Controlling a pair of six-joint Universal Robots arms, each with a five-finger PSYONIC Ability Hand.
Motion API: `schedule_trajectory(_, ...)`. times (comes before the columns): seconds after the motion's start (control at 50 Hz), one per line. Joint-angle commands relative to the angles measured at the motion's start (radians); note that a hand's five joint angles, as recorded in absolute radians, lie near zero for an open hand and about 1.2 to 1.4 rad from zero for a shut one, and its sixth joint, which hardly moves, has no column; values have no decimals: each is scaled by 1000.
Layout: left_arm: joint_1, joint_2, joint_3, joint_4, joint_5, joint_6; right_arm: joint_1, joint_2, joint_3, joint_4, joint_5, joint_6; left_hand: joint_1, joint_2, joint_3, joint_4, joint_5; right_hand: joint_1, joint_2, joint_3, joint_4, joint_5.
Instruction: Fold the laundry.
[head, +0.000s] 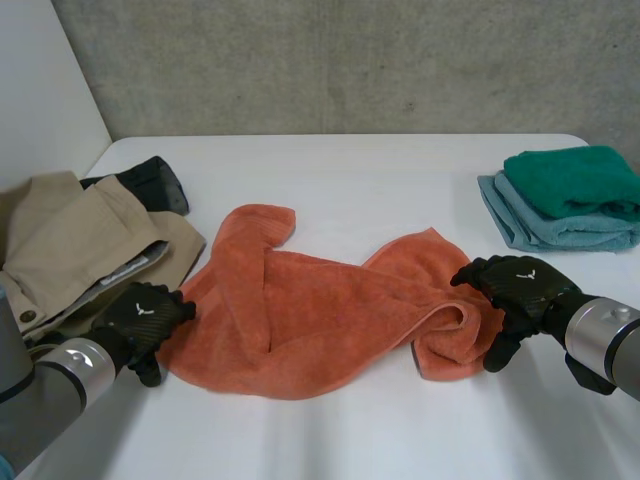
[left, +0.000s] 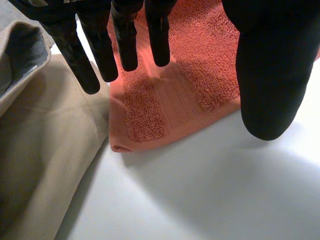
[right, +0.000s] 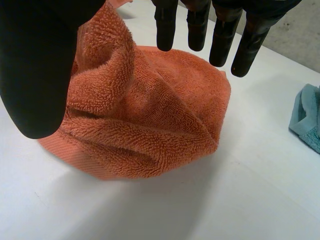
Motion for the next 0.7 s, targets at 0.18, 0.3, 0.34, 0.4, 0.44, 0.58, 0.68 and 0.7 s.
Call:
schedule_trajectory(0.18, -22, -51, 68, 8, -4, -3, 0, -2, 13, -18, 2, -3, 155, 151, 150, 150, 147, 21, -8, 9, -11, -7)
schedule_trajectory(0.3, -36, -69, 91, 8, -9, -3, 0, 0, 16, -20, 2, -4, 155, 151, 150, 150, 147, 21, -8, 9, -11, -7)
schedule_trajectory(0.34, -45, -82, 99, 8, -9, -3, 0, -1, 16, -21, 0, -4, 167, 162, 162, 162, 159, 21, -8, 9, -11, -7)
schedule_trajectory(0.4, -53, -89, 105, 6, -10, -1, 0, 0, 18, -24, 2, -4, 176, 171, 171, 171, 168, 21, -8, 9, -11, -7)
schedule_trajectory(0.44, -54, -100, 113, 6, -12, -1, 0, 0, 18, -26, 2, -4, 178, 174, 173, 174, 171, 21, -8, 9, -11, -7)
schedule_trajectory(0.58, -61, -119, 133, 6, -15, 0, 0, -2, 18, -26, 2, -4, 278, 274, 273, 273, 271, 21, -8, 9, -11, -7)
schedule_trajectory(0.68, -61, -128, 145, 3, -15, 0, 0, -2, 18, -27, 2, -4, 349, 345, 344, 344, 341, 21, -8, 9, -11, -7)
schedule_trajectory(0.7, -61, -131, 148, 2, -15, 0, 0, -2, 18, -26, 2, -6, 349, 345, 344, 344, 341, 24, -5, 12, -8, -4)
